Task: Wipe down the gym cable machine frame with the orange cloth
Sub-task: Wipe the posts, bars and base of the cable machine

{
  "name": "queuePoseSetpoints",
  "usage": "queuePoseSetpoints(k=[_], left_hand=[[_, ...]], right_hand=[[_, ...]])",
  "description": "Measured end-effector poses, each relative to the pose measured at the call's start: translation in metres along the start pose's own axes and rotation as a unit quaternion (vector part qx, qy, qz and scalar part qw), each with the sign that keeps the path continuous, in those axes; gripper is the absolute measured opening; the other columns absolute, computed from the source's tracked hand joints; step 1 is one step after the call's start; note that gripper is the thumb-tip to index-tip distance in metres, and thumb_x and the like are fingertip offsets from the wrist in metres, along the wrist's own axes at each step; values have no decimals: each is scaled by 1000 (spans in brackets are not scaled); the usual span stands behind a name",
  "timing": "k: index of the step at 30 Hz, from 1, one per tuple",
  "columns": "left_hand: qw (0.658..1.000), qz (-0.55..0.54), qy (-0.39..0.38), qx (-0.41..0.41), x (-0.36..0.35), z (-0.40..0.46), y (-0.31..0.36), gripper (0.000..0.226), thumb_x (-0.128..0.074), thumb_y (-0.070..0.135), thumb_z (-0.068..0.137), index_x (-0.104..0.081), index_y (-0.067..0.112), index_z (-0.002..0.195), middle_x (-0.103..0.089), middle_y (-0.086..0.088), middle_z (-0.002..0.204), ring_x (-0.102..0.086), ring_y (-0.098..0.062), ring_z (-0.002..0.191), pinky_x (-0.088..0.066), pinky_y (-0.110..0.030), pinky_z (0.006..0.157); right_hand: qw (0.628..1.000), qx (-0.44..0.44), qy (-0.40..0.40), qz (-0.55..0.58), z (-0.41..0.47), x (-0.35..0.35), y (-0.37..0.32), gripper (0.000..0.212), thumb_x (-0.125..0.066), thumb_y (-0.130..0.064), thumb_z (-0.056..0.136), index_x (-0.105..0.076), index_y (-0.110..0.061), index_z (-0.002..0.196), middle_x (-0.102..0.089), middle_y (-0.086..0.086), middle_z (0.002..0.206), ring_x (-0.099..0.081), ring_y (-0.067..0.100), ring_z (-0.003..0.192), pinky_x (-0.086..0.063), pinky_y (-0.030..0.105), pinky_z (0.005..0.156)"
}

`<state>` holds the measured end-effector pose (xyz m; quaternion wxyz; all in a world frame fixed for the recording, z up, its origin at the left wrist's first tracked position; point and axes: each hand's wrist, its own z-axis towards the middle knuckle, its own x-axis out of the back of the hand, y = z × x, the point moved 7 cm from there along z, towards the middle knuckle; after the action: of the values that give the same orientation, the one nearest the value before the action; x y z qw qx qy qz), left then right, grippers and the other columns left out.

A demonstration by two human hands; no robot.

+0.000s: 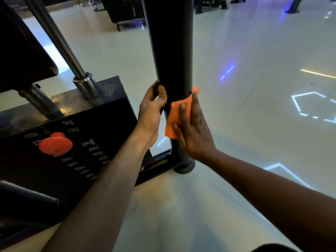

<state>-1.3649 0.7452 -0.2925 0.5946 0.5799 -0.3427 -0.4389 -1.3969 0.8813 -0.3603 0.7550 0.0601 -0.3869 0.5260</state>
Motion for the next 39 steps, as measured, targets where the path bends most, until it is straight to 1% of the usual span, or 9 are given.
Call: queuePoseSetpoints(k=[3,7,13,18,22,24,29,34,39], left_hand=[[1000,11,-1,2,3,2,-12,41,-51,37,114,-57,23,152,-67,6,145,-64,-12,134,-48,-46,120],[1000,-1,-15,-14,-2,4,-22,42,-47,37,115,-55,21,153,-69,5,143,-66,-10,131,-50,-39,117],[999,9,-11,-41,5,7,-50,42,-47,38,115,-55,20,152,-69,4,144,-64,-11,133,-46,-46,121],[999,7,-22,-38,5,5,-82,38,-45,36,116,-59,22,148,-72,7,139,-68,-7,127,-53,-33,108],[999,8,-22,-39,5,1,-98,42,-49,37,115,-55,20,153,-69,5,143,-65,-9,131,-50,-40,117],[999,4,-19,-38,7,-1,-103,44,-50,37,114,-54,19,154,-69,5,144,-64,-9,133,-48,-42,120],[999,13,-30,-41,7,-4,-114,43,-47,36,115,-54,22,155,-69,7,143,-68,-7,127,-58,-26,102],[999,12,-32,-27,10,-5,-132,44,-46,38,115,-54,21,154,-70,7,142,-67,-6,128,-56,-29,106],[1000,12,-27,-12,12,-3,-143,42,-48,38,115,-56,21,153,-71,8,140,-68,-4,126,-55,-30,106]], right_hand=[[999,10,-33,-7,-15,-5,10,90,-50,-42,115,22,-35,169,30,9,176,-5,44,167,-34,67,123],[996,-59,52,35,-5,-11,4,79,-45,-39,117,7,-16,171,19,17,178,2,39,168,-32,63,127],[999,-21,17,18,-52,-54,20,89,-46,-42,116,29,-38,165,37,1,173,-2,40,168,-51,59,114],[990,-80,100,66,-40,-53,19,77,-50,-29,116,1,-8,170,7,30,177,-1,41,167,-32,59,128],[997,-45,57,8,-76,-86,30,88,-47,-38,116,25,-37,167,24,10,178,2,44,167,-34,61,127],[999,-36,37,7,-88,-91,34,90,-49,-37,116,25,-38,167,34,2,175,2,43,167,-37,62,124],[988,-96,91,79,-73,-82,28,72,-40,-37,117,-2,-7,170,11,23,178,2,41,167,-30,57,131],[999,-37,27,8,-107,-110,48,96,-53,-36,114,29,-39,165,34,5,175,-4,46,166,-44,61,120],[999,-49,12,19,-115,-113,45,88,-46,-36,116,26,-29,168,29,15,176,3,46,166,-31,66,126]])
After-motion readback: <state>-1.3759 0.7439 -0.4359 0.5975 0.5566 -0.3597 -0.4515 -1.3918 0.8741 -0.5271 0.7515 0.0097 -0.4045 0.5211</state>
